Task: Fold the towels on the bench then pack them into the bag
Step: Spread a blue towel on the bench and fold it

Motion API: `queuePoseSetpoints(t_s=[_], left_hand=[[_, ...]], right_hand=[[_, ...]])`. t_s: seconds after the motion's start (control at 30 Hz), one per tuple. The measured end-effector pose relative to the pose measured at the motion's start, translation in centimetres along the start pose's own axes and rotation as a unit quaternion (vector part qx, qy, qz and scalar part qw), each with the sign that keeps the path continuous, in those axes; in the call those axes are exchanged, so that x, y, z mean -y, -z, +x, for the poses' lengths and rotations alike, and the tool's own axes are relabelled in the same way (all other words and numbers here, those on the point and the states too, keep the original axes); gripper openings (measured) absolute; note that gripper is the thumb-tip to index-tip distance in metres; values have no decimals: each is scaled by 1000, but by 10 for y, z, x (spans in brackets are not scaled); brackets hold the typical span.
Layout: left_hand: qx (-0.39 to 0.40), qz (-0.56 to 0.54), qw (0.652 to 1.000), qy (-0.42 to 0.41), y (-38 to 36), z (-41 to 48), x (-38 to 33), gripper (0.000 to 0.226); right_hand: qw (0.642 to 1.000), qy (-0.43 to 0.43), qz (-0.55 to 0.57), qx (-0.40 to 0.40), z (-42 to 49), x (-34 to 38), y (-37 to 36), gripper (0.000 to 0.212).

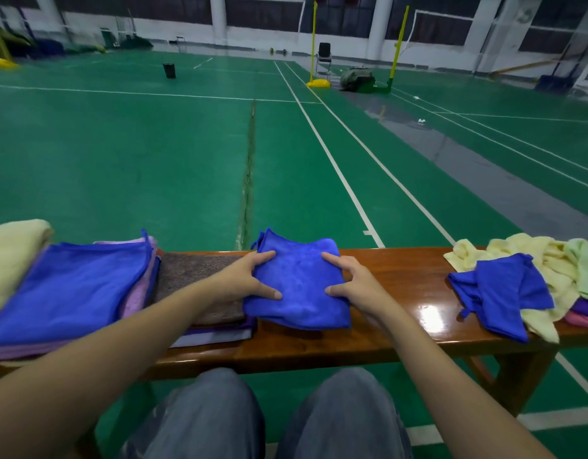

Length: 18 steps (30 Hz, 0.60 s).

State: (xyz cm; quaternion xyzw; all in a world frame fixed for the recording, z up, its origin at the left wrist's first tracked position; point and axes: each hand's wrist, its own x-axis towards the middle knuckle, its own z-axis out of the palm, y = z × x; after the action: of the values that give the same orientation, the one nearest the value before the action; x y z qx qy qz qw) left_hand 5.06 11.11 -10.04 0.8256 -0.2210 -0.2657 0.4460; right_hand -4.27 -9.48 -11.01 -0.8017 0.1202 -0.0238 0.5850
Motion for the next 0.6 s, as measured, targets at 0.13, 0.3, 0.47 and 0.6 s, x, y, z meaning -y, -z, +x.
queuePoseSetpoints(t_s=[0.13, 0.3, 0.47, 0.6], left_hand=[[3, 43, 999, 15, 57, -35, 12, 140], [-15, 24, 998, 65, 103, -65, 40, 113], [-5, 112, 988, 111, 119, -69, 56, 108], [-1, 218, 967, 133, 114, -63, 55, 107]], right_hand=[[999, 30, 23, 35, 10, 35, -37, 68], [995, 52, 9, 80, 32, 52, -93, 71], [994, 40, -18, 99, 47, 44, -130, 72], [992, 40, -73, 100, 55, 37, -136, 73]])
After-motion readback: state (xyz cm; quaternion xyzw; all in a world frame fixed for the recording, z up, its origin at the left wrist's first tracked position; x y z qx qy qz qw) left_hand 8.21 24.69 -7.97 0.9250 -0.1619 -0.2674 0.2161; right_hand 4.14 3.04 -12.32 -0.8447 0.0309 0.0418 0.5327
